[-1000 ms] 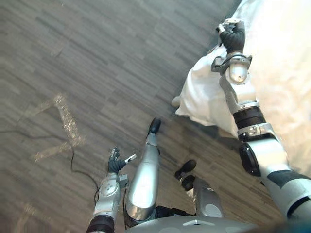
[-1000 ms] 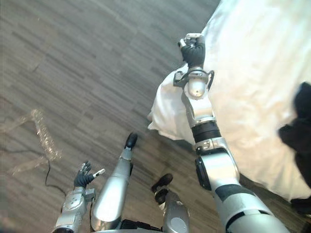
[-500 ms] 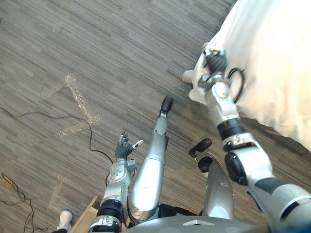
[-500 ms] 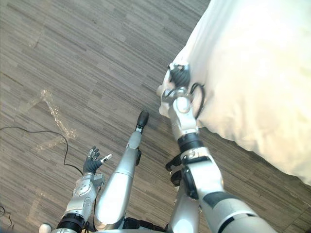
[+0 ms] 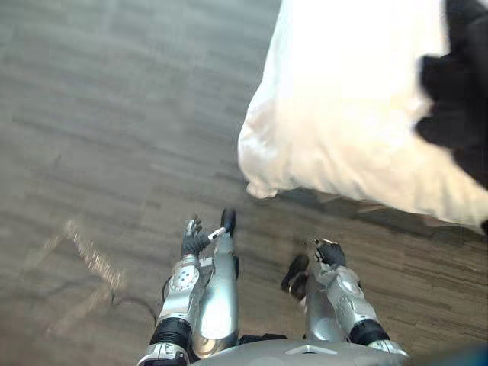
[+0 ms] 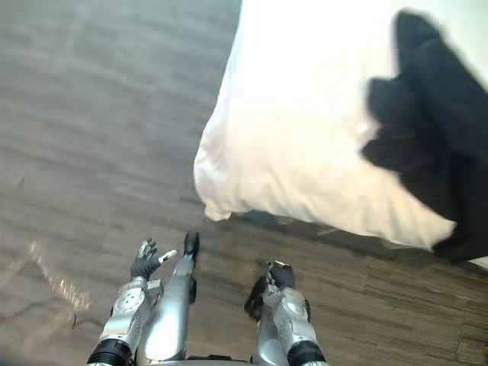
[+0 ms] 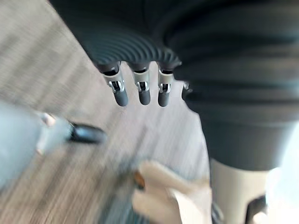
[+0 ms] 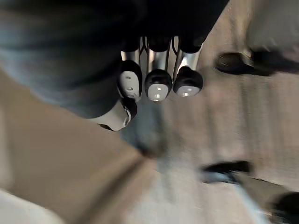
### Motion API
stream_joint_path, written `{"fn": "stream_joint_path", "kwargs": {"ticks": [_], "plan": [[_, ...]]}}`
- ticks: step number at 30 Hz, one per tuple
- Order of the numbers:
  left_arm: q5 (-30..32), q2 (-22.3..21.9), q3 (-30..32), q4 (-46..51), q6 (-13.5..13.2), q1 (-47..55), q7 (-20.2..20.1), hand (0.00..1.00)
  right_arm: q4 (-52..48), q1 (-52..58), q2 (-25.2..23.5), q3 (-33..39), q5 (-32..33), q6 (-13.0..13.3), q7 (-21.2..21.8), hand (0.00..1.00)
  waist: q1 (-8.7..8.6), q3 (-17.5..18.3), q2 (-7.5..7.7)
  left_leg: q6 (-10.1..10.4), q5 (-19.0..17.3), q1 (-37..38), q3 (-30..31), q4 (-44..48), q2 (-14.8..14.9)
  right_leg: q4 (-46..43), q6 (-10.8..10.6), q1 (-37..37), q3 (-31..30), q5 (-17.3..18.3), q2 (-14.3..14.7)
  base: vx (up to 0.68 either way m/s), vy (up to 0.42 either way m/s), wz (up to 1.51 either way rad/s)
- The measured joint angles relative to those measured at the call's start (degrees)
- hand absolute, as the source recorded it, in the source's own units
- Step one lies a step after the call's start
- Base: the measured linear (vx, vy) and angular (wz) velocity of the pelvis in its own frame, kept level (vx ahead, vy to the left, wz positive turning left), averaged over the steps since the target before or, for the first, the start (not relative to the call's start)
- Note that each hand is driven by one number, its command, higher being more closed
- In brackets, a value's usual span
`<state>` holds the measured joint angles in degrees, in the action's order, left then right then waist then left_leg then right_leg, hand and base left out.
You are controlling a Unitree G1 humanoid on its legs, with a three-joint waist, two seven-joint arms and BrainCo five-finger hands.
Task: Tidy the bed and pick cloth on bed and put in laundry
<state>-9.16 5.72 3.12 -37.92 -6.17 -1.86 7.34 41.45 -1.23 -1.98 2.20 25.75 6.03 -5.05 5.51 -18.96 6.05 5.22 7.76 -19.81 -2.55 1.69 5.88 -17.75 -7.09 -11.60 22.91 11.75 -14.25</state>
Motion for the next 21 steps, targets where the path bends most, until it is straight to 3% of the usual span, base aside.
{"fn": "stream_joint_path", "kwargs": {"ticks": [2,4,10,17,21], "plan": [[2.1,0.4,-0.4,-3.4,1.0,0.8,-0.5,0.0,-0.2,2.7,1.0,2.7,0.6,-0.1,0.6,1.0,-0.21,3.9,-0.17,0.2,0.2,3.6,-2.4,-2.6,0.8,3.1,0.0,1.8,-2.3,-1.5,1.3,0.0,-0.047,-0.61],[3.3,1.0,-0.4,-5.5,1.7,1.5,-0.8,0.0,-2.1,4.5,1.3,4.3,1.8,-0.5,1.2,1.0,-1.68,5.7,-0.71,0.2,0.5,6.3,-3.9,-4.6,1.1,5.6,-0.2,3.5,-3.7,-2.9,2.2,0.01,-0.014,-0.44],[3.7,2.6,-0.3,-8.3,2.8,1.5,-0.9,0.0,-16.3,7.8,2.9,3.8,10.7,-0.6,4.3,1.0,-4.65,8.4,-2.02,0.0,1.0,11.0,-6.7,-7.2,0.9,11.7,-0.9,8.0,-6.5,-6.3,3.1,0.02,0.028,-0.27],[4.2,2.3,-2.7,-10.0,2.6,3.2,-1.0,0.0,-26.1,1.1,3.0,-5.7,17.0,0.8,7.9,1.0,-4.48,9.2,-2.9,-0.1,0.9,11.9,-7.7,-7.3,0.9,14.0,-1.0,8.9,-7.7,-8.1,3.3,-0.03,0.019,-0.09],[4.1,0.8,-3.5,-10.7,2.5,4.2,-1.1,0.0,-25.0,-10.8,2.5,-11.8,19.6,2.0,8.2,1.0,-4.0,8.1,-5.01,-0.5,1.1,10.7,-8.2,-7.3,0.8,13.1,-1.0,6.8,-8.8,-8.7,3.1,-0.06,0.038,-0.1]]}}
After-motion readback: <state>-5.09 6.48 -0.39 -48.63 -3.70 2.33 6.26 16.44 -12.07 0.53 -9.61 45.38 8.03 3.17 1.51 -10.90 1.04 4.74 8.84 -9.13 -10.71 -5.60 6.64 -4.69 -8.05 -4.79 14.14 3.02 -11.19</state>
